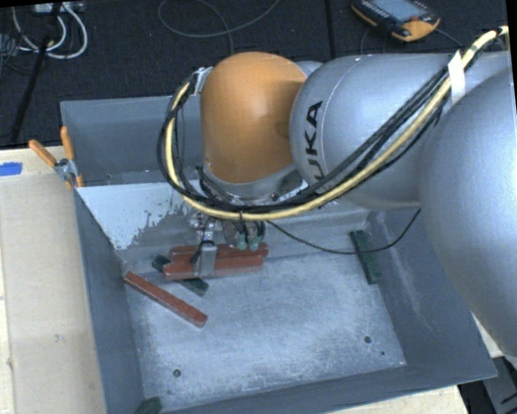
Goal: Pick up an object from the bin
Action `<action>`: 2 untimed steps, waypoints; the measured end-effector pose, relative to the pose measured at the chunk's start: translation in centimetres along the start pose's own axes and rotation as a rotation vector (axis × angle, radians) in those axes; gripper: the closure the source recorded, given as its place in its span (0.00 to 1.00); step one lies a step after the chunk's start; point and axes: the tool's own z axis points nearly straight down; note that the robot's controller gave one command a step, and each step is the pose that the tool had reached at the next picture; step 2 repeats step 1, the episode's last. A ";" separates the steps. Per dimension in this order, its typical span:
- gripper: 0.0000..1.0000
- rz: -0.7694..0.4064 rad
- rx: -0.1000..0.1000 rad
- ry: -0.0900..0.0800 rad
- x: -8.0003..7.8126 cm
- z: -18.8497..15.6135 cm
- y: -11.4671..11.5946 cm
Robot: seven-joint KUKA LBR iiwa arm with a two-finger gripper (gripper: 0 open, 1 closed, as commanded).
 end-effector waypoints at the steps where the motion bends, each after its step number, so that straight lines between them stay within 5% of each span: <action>1: 1.00 0.003 0.001 0.003 0.7 -2.6 -0.4; 2: 1.00 0.003 0.001 0.003 0.7 -2.6 -0.4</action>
Offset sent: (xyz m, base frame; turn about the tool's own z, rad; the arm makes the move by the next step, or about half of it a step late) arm -0.0038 -0.0101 0.0689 -0.0270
